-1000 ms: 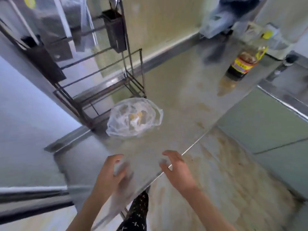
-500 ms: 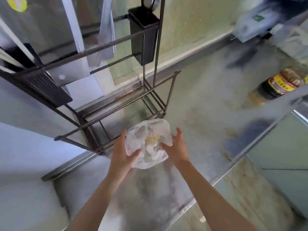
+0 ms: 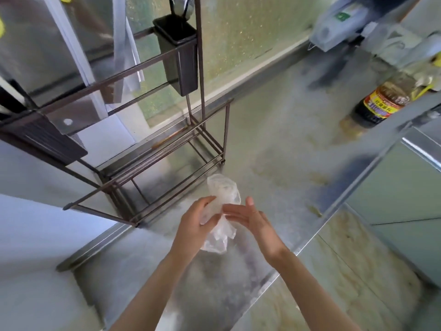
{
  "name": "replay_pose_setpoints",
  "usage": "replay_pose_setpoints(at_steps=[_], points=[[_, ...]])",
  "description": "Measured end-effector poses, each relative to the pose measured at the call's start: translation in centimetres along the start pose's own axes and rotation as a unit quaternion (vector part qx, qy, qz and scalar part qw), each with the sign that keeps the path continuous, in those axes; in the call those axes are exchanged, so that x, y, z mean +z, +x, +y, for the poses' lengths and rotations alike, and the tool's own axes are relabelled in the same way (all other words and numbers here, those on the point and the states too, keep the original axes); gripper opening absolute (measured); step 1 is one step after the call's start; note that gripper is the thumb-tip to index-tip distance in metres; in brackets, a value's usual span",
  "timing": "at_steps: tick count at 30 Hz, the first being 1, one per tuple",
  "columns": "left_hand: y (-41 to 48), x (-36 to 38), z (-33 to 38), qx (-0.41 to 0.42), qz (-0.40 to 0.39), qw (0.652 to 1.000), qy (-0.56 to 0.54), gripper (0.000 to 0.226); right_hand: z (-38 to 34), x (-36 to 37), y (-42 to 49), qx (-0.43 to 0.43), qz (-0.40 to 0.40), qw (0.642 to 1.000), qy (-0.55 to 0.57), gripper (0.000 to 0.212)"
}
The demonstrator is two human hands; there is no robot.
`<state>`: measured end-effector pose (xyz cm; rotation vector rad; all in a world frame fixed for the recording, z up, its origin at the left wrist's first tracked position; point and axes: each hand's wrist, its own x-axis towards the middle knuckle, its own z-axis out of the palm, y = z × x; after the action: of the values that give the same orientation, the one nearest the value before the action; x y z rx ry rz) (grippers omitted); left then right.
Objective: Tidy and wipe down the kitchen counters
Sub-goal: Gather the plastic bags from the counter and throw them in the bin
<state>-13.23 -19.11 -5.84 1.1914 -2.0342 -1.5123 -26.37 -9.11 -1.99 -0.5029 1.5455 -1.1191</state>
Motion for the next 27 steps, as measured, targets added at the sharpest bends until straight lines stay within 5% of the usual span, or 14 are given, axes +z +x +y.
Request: replay_pose_setpoints(at_steps=[4,7,10,15,19,22,27], points=[[-0.6,1.3,2.8,-0.001,-0.121,0.993,-0.009,0.032,0.0,-4.2,-3.7,-0.124,0.131,0.977,-0.118,0.044],[-1.4,4.3,5.3,-0.002,-0.226,0.972,-0.06,0.019,0.9,-6.8,-7.0,-0.124,0.116,0.947,-0.272,0.094],[-3.0,8.6,7.7,-0.029,-0.267,0.956,-0.12,0.014,3.9,-7.6,-10.3,-0.099,0.084,0.93,-0.343,0.108],[-7.3,15.7,9.2,-0.116,-0.323,0.925,-0.163,0.023,9.3,-9.1,-16.2,-0.062,0.261,0.933,-0.241,0.079],[-12.2,21.8,8.9,-0.013,-0.414,0.91,0.021,0.037,15.2,-11.7,-22.6,-0.009,0.39,0.909,-0.145,0.054],[-15.8,25.9,7.4,0.105,-0.483,0.853,0.165,0.047,21.6,-13.1,-27.6,0.051,0.477,0.873,-0.09,0.047],[-21.9,32.7,1.4,0.187,-0.596,0.696,0.353,0.036,36.2,-11.2,-34.0,0.198,0.584,0.783,0.079,0.039]])
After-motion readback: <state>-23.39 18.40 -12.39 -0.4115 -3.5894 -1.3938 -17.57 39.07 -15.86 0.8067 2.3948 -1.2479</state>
